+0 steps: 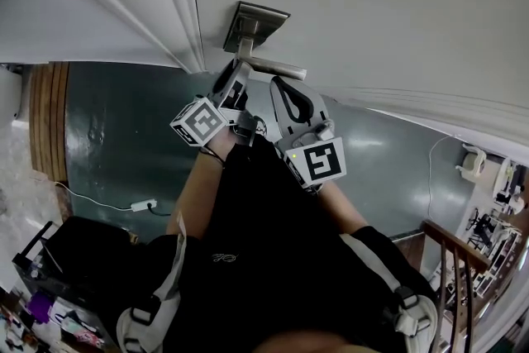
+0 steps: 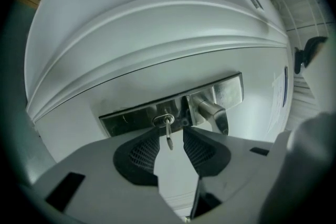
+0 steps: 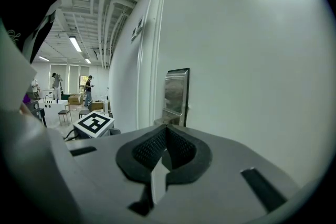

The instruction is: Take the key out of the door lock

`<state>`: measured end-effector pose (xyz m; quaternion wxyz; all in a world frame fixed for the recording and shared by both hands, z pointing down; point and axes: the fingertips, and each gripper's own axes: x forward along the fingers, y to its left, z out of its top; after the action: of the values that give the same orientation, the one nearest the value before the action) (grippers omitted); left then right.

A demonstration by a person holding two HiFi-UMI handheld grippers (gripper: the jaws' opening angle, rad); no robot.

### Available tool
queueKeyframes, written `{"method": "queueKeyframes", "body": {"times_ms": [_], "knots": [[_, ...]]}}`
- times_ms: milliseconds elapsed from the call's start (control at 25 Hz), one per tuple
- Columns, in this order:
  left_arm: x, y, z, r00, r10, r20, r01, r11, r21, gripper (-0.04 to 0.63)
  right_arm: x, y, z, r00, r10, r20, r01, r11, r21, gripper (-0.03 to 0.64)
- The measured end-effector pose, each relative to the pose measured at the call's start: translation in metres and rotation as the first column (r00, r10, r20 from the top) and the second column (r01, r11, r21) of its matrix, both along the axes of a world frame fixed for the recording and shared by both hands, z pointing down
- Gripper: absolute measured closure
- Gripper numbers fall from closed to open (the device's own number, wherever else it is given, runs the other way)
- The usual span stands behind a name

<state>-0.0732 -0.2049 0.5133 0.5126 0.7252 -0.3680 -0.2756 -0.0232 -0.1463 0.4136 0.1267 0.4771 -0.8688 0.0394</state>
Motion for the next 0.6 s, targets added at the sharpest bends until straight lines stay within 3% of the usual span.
{"method": "queueKeyframes", "body": {"times_ms": [600], "knots": [[0.000,-0.021,-0.003,0.989,-0.098,-0.114,0.092,0.994,-0.059,0.506,0.013,-0.004,-0.001,1.000,0.020,0.009,-0.019,1.000,-0.005,0.609]]}}
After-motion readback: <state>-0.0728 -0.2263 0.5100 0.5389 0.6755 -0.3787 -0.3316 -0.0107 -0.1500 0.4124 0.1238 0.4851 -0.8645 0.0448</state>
